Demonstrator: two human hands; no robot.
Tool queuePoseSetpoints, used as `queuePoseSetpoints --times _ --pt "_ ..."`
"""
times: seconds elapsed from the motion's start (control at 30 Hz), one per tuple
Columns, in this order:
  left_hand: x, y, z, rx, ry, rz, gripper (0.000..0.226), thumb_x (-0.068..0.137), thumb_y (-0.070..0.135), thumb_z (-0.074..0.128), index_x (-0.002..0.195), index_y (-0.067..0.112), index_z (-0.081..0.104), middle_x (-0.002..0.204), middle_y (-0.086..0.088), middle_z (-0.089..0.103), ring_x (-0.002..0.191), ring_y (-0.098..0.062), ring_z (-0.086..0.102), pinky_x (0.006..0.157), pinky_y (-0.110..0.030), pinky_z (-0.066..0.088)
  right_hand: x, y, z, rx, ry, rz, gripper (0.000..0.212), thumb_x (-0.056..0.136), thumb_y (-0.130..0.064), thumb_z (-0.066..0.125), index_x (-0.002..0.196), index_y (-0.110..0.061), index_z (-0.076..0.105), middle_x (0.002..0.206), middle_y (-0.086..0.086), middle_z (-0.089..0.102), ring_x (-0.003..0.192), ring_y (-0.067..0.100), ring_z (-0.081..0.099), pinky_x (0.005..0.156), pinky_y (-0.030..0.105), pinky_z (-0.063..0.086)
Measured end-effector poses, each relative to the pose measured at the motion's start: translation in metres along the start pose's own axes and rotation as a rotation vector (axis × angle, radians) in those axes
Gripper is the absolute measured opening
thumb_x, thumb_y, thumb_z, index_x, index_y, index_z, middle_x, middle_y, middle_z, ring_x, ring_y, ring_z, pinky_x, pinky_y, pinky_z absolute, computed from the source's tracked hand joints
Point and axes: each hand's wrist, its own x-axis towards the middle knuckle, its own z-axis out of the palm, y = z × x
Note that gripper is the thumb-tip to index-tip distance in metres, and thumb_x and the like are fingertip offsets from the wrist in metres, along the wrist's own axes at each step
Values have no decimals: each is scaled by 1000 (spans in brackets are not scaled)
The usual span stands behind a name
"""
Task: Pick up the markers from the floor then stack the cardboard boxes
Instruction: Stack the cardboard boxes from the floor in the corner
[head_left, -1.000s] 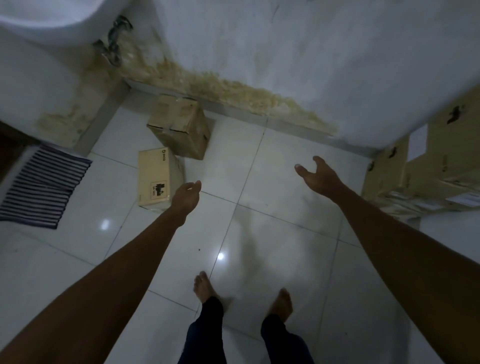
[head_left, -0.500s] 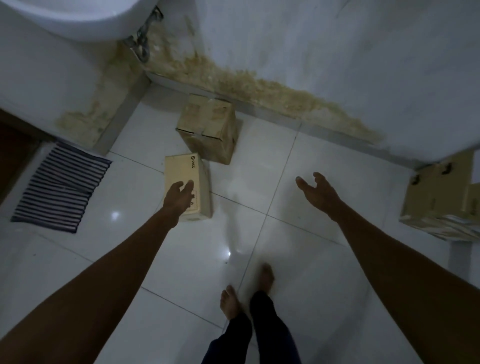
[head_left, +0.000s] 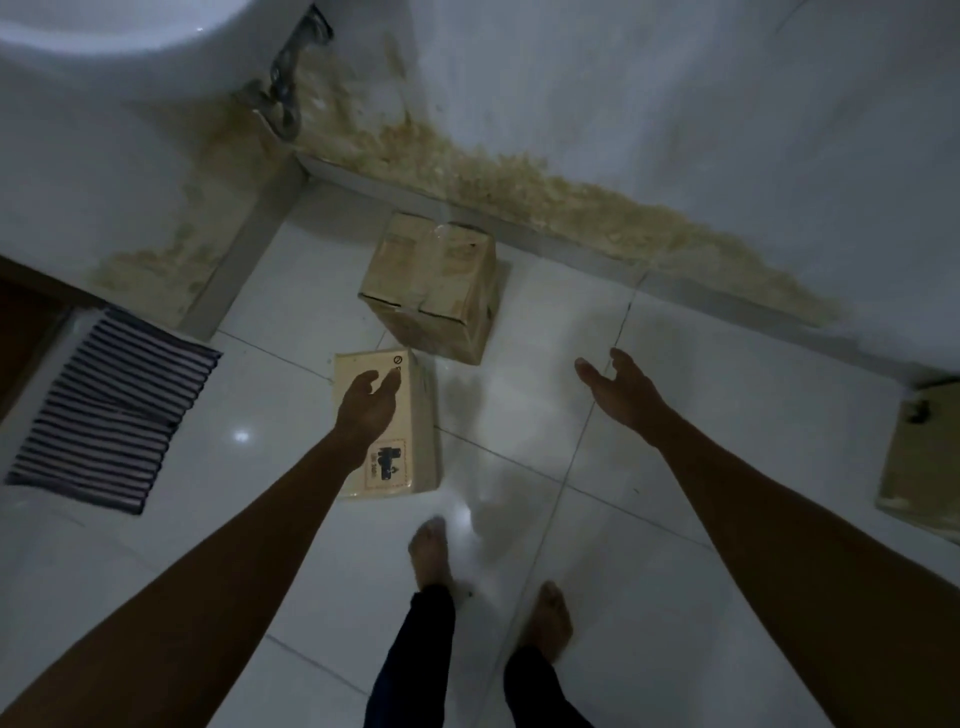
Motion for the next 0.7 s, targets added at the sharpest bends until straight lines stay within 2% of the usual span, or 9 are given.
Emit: queuePoseSetpoints --times 0.13,0.23,0.33,0.57,0.63,0.7 --pt "81 17 15 54 4 60 61 97 45 46 147 14 33 145 -10 45 125 -29 51 93 -32 42 74 -14 29 56 33 -2 82 92 -55 45 151 -6 16 156 14 25 142 29 29 113 36 26" --pt "141 21 16 97 7 87 59 96 44 49 146 15 36 150 -12 40 132 -29 45 108 -37 38 123 -20 57 78 39 0 82 93 -55 44 152 -7 15 156 14 24 143 29 29 113 35 26" --pt "200 26 13 135 35 120 63 93 46 53 145 13 38 148 -12 43 133 -29 45 111 -38 37 170 -25 85 128 38 -5 83 92 -56 44 152 -6 12 157 14 22 143 29 28 113 37 25" --pt "292 43 19 134 75 185 63 95 43 49 149 14 31 153 -10 36 137 -27 39 102 -29 34 243 -46 135 271 -18 13 81 95 -51 42 152 -7 6 159 12 16 145 26 24 112 33 25" --pt "311 47 22 121 65 188 65 96 42 50 150 15 27 154 -9 35 137 -27 39 101 -29 34 258 -51 145 322 -51 24 77 97 -48 39 152 -7 4 159 11 15 144 25 25 106 28 29" --pt "329 50 23 92 55 176 71 95 44 52 152 15 22 156 -9 31 139 -27 38 107 -32 34 271 -55 154 359 -73 33 73 98 -46 37 152 -8 6 159 9 18 142 25 29 96 24 32"
